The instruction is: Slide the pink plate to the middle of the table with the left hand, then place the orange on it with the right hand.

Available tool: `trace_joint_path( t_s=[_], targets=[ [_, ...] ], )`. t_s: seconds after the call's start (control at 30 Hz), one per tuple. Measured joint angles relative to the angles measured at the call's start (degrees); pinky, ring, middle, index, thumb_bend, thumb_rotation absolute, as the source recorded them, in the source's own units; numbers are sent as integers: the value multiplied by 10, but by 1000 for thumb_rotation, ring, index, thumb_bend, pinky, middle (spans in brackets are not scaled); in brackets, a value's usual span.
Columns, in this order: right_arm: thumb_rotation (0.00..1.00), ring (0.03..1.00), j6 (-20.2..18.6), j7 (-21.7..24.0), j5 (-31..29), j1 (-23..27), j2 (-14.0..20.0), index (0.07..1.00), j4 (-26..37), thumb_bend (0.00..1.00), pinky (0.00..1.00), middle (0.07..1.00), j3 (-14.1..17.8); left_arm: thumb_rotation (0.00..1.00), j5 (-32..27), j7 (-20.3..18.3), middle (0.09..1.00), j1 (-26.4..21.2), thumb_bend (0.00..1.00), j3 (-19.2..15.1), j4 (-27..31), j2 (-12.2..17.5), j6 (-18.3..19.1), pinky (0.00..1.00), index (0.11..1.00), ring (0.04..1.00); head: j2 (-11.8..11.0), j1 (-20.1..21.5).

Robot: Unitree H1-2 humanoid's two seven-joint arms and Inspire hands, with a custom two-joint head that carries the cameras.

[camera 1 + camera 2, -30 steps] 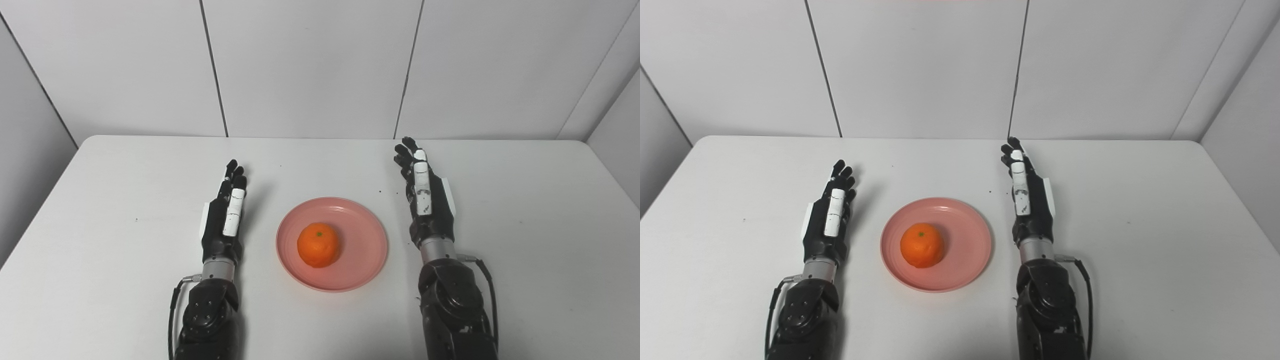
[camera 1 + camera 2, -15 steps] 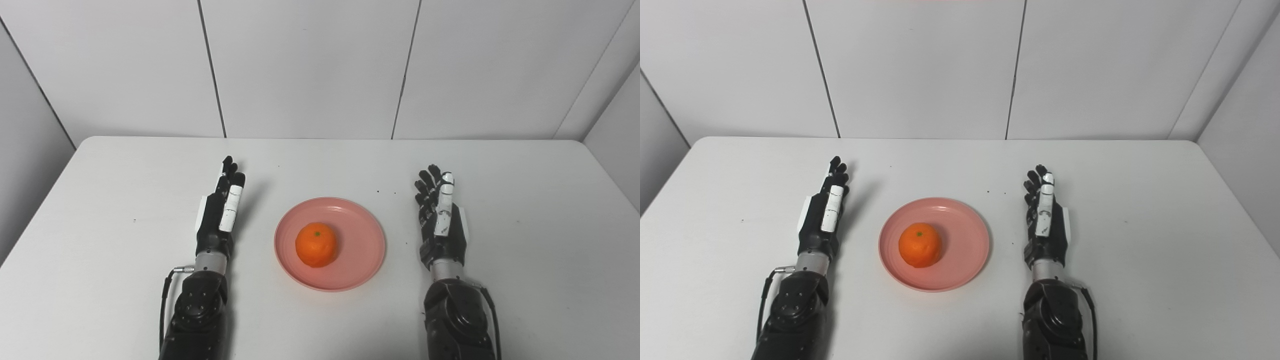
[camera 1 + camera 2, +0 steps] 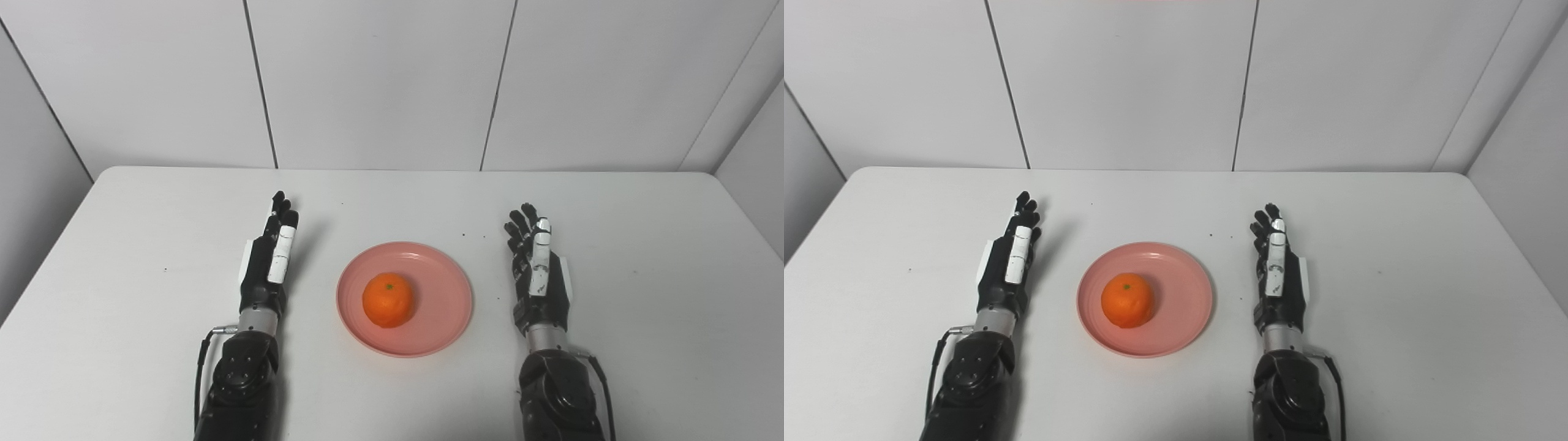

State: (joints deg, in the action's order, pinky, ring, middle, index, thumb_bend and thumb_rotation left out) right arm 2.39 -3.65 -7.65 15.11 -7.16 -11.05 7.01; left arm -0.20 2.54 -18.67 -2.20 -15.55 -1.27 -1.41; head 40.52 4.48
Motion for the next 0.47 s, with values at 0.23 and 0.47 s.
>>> trace_joint_path(
  t_s=[0.23, 0.47],
  targets=[
    [1000, 926, 0, 3, 0, 0, 2, 936, 2, 808, 1000, 915, -4, 920, 0, 0, 1000, 0, 948, -1, 0, -1, 1, 1000, 1000, 1000, -1, 0],
    [1000, 926, 0, 3, 1, 0, 6, 933, 3, 829, 1000, 914, -10, 919, 0, 0, 1000, 0, 939, 0, 0, -2, 1, 1000, 1000, 1000, 0, 0]
  ],
)
